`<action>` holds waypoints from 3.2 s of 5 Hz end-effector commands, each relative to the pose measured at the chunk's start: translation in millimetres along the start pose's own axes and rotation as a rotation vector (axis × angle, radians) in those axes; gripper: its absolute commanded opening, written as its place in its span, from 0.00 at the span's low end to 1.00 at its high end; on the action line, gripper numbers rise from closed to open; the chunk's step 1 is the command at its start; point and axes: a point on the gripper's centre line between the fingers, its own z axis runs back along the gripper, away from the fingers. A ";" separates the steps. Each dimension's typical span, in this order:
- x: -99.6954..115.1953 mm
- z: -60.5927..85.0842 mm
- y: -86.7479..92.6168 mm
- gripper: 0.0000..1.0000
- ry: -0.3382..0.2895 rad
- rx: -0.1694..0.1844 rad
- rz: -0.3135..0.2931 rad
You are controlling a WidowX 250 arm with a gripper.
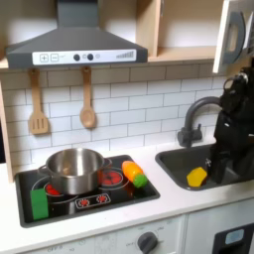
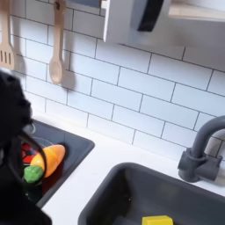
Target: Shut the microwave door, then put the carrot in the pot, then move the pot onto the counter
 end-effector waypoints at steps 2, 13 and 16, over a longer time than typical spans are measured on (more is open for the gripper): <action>35.1 3.5 22.6 0.00 -0.043 0.018 0.109; 193.2 76.6 85.0 0.00 -0.504 0.096 0.071; 210.1 85.2 98.0 0.00 -0.552 0.115 0.074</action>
